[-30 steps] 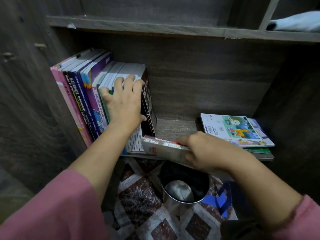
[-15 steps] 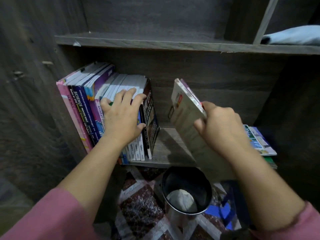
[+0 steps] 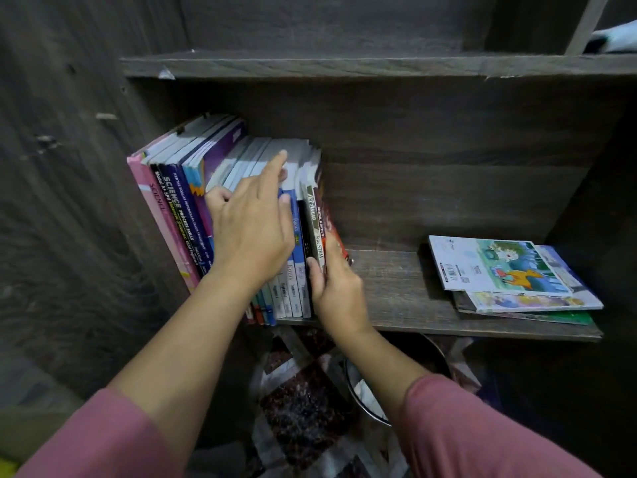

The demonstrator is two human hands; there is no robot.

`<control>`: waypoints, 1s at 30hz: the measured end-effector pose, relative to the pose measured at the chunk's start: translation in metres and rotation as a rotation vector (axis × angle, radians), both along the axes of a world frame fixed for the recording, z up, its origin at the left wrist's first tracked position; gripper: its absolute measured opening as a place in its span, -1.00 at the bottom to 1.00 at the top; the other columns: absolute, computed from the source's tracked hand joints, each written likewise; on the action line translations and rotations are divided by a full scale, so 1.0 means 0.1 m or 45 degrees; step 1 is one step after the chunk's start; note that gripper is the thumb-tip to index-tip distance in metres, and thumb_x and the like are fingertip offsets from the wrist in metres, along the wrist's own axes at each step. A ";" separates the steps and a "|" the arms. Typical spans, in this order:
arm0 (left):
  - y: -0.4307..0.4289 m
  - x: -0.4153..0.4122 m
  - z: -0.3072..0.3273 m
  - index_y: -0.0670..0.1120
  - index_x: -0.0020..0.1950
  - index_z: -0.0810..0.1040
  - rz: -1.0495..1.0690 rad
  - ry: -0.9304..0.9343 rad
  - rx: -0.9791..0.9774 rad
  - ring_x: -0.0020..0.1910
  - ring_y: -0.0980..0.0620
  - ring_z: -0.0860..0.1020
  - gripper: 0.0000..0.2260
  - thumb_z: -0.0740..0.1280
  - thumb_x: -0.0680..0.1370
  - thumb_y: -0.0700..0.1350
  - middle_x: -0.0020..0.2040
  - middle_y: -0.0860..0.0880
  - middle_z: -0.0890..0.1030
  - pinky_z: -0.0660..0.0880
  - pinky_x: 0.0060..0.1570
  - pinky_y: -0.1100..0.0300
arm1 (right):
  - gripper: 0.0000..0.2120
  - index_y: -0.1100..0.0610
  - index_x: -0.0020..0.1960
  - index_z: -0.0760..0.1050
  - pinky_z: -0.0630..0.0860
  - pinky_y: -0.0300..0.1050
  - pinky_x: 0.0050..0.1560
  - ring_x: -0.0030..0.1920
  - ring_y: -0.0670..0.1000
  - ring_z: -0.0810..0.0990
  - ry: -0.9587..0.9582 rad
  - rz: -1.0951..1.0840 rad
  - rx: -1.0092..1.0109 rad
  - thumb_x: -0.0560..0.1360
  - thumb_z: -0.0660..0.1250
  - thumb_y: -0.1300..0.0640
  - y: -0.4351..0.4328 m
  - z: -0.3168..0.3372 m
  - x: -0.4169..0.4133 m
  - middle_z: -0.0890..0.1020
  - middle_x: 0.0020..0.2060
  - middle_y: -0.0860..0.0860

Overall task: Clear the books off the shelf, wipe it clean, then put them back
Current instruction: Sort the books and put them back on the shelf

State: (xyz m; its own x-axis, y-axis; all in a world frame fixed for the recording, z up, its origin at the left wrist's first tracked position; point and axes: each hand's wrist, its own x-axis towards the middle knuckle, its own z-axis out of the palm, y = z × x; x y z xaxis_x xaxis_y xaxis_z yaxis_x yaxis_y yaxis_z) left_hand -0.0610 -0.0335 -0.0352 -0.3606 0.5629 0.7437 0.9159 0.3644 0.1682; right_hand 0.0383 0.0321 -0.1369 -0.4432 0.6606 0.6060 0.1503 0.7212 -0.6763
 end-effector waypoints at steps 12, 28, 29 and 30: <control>-0.04 0.02 -0.04 0.01 0.52 0.18 0.021 0.106 -0.190 0.29 0.04 0.37 -0.21 0.19 0.43 0.43 0.34 0.08 0.44 0.08 0.06 0.07 | 0.16 -0.42 0.37 -0.48 0.32 0.04 0.40 0.41 0.07 0.39 -0.888 0.377 -0.427 0.37 0.51 -0.13 0.36 -0.46 0.35 0.34 0.48 0.01; 0.02 0.10 -0.12 -0.07 0.55 0.03 0.163 0.131 -0.146 0.28 0.02 0.38 -0.05 0.35 0.37 0.36 0.31 0.03 0.43 0.12 0.16 0.03 | 0.15 -0.25 0.48 -0.43 0.45 0.10 0.24 0.25 0.12 0.51 -1.111 0.222 -0.273 0.42 0.50 0.07 0.51 -0.23 0.24 0.50 0.32 0.10; 0.02 0.12 -0.11 -0.06 0.56 0.02 0.163 0.134 -0.144 0.27 0.02 0.39 -0.05 0.35 0.36 0.37 0.31 0.03 0.43 0.13 0.15 0.02 | 0.12 -0.22 0.50 -0.41 0.46 0.09 0.24 0.25 0.13 0.51 -1.122 0.208 -0.261 0.43 0.48 0.07 0.50 -0.19 0.25 0.49 0.32 0.11; 0.02 0.15 -0.09 -0.03 0.57 0.02 0.156 0.145 -0.144 0.27 0.02 0.39 -0.06 0.34 0.36 0.37 0.32 0.02 0.42 0.15 0.16 0.00 | 0.10 -0.20 0.52 -0.38 0.46 0.08 0.23 0.25 0.13 0.51 -1.131 0.196 -0.250 0.44 0.47 0.06 0.50 -0.16 0.27 0.49 0.31 0.11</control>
State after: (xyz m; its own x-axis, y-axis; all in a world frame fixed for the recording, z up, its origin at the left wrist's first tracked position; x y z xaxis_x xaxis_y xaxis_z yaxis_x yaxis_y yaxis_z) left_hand -0.0461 -0.0318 -0.0440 -0.3487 0.6019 0.7184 0.8742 0.4853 0.0178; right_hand 0.0658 0.0817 -0.1532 -0.7833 0.6107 -0.1160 0.5848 0.6606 -0.4707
